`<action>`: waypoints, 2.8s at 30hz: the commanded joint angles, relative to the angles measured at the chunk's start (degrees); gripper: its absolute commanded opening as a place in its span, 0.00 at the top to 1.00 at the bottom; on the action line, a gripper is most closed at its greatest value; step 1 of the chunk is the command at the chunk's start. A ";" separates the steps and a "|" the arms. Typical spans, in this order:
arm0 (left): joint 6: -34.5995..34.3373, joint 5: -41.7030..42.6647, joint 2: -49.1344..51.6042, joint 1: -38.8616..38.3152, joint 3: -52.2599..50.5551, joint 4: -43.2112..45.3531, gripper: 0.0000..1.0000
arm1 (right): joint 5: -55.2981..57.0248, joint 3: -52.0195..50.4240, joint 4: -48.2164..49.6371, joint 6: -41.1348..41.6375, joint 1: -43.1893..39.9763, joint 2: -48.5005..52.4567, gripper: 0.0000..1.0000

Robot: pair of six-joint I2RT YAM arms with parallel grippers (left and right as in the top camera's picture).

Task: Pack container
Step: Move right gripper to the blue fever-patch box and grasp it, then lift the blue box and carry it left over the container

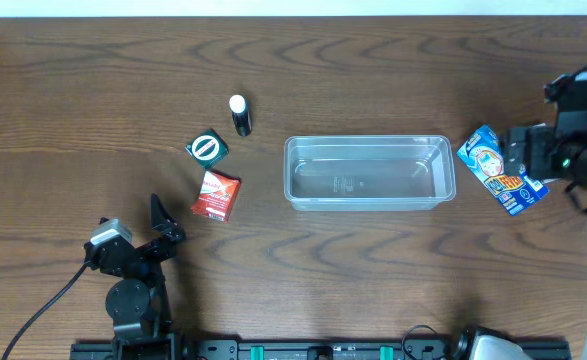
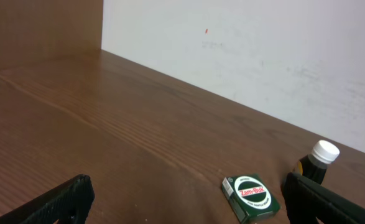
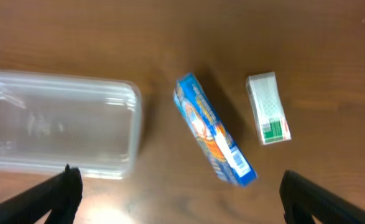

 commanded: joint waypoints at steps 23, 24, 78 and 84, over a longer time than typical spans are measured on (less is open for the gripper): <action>1.20 -0.26 -0.35 0.13 -1.31 -1.86 0.02 | 5.05 4.39 -2.54 -19.80 -4.33 20.31 0.08; 1.20 -0.26 -0.35 0.13 -1.31 -1.86 0.02 | 5.01 4.39 -2.34 -20.11 -4.33 21.24 0.10; 1.20 -0.26 -0.35 0.13 -1.31 -1.86 0.02 | 5.05 4.39 -1.31 -17.27 -4.26 37.62 0.75; 1.20 -0.26 -0.35 0.13 -1.31 -1.86 0.02 | 5.51 7.37 -3.28 -15.65 -4.20 37.57 0.79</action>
